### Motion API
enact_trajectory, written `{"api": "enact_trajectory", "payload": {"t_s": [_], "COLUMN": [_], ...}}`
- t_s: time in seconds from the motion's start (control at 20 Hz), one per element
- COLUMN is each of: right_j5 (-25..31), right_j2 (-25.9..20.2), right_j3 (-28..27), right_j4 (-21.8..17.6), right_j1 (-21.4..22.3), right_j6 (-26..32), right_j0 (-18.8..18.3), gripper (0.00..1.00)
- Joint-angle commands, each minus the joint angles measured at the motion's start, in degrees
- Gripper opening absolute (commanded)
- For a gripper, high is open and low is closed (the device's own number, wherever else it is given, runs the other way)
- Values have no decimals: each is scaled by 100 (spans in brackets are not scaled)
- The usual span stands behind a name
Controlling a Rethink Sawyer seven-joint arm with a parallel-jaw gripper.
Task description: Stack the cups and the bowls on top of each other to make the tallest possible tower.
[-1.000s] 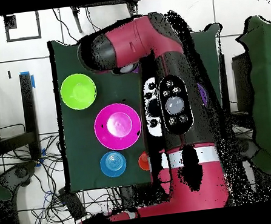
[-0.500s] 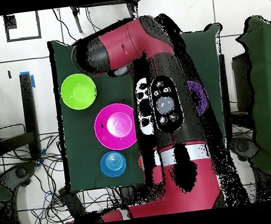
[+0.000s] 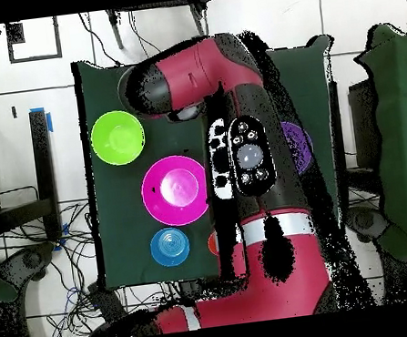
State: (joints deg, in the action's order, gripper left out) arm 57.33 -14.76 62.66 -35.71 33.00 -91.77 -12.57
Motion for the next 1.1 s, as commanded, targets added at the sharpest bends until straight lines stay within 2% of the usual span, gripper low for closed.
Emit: {"api": "enact_trajectory", "payload": {"t_s": [0.05, 0.3, 0.6, 1.1], "right_j5": [-101, 310, 513, 594], "right_j2": [31, 26, 1, -59], "right_j3": [476, 235, 29, -128], "right_j4": [-81, 28, 113, 179], "right_j1": [-370, -336, -369, -353], "right_j6": [-41, 12, 26, 245], "right_j0": [79, 194, 259, 217], "gripper": [0, 0, 0, 0]}}
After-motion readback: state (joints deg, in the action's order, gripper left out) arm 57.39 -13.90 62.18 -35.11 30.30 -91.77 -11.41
